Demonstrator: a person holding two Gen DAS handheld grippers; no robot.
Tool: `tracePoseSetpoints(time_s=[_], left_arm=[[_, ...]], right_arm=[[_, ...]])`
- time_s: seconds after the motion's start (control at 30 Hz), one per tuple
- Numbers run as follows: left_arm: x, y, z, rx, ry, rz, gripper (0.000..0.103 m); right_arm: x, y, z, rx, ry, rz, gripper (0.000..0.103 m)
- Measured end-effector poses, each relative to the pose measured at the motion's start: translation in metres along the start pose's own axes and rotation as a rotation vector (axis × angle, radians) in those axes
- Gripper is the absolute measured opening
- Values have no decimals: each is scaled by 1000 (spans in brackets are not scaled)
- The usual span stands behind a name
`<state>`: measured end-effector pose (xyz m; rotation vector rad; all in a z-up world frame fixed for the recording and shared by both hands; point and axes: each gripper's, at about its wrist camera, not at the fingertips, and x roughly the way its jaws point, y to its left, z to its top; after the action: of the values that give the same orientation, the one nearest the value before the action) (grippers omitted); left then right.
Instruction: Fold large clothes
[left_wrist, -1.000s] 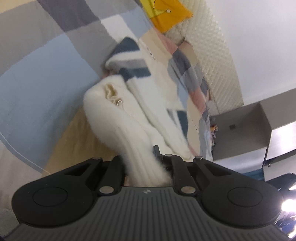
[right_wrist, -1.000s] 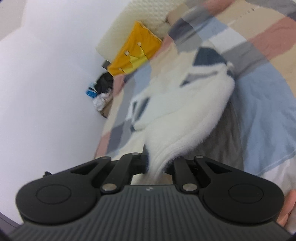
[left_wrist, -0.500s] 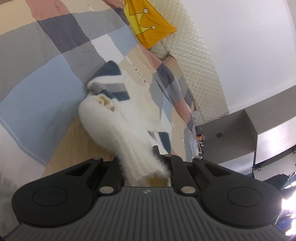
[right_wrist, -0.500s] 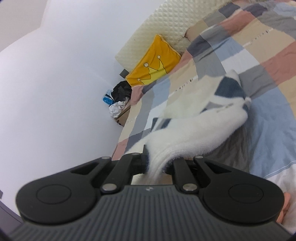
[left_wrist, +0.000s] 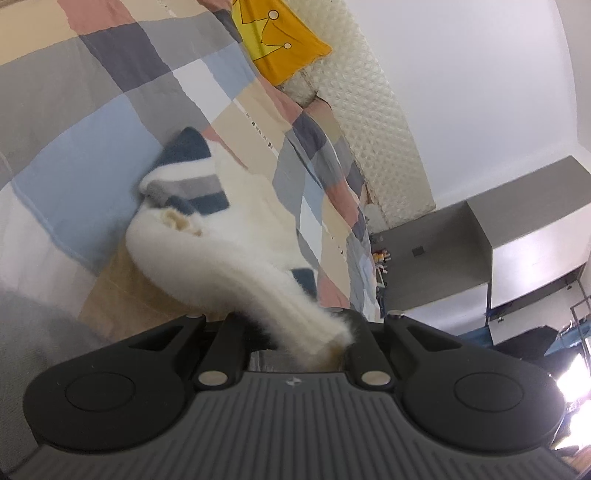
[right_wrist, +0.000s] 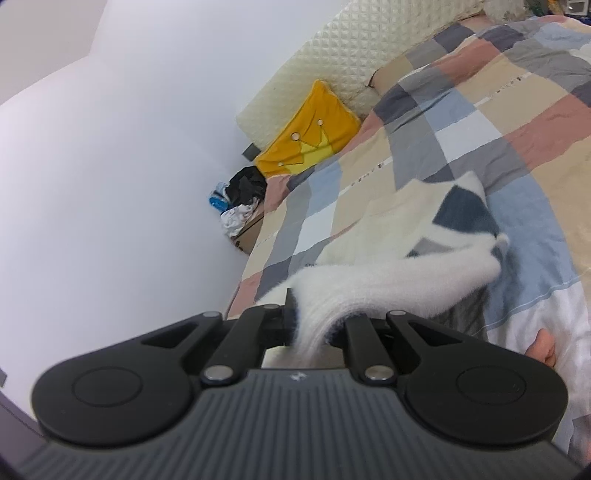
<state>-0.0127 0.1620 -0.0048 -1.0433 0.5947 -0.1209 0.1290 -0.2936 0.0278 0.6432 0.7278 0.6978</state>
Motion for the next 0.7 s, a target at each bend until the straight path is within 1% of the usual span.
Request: tracePoseSetpoints(time_s=[0.07, 0.13, 0.17, 0.23, 0.3, 0.37, 0.43, 0.47, 0.5, 0.57, 0.63, 0.7], left_arm=[[16, -2, 16, -17, -1, 2, 12], [39, -4, 36, -55, 1, 13, 12], [51, -5, 47, -71, -4, 24, 12], [79, -11, 68, -84, -31, 66, 12], [109, -15, 89, -99, -52, 89, 12], [137, -18, 107, -100, -91, 124, 11], [166, -14, 123, -128, -97, 126, 11], [181, -10, 129, -146, -95, 120, 11], [194, -8, 134, -142, -96, 129, 10], [222, -2, 146, -127, -98, 159, 10], [243, 12, 160, -154, -92, 154, 10], [265, 24, 173, -156, -92, 148, 10]], right_arm=[[14, -5, 10, 36, -13, -14, 9], [32, -11, 25, 60, -23, -47, 9], [45, -18, 35, 99, -30, -70, 9], [68, -31, 52, 159, -36, -101, 9], [95, -43, 68, 199, -58, -147, 9], [118, -56, 80, 249, -82, -185, 9], [138, -73, 90, 309, -114, -232, 9], [147, -84, 93, 356, -134, -244, 9], [158, -93, 94, 391, -149, -248, 9], [180, -100, 96, 360, -149, -265, 9], [197, -110, 98, 353, -160, -286, 9], [212, -126, 102, 387, -173, -279, 9]])
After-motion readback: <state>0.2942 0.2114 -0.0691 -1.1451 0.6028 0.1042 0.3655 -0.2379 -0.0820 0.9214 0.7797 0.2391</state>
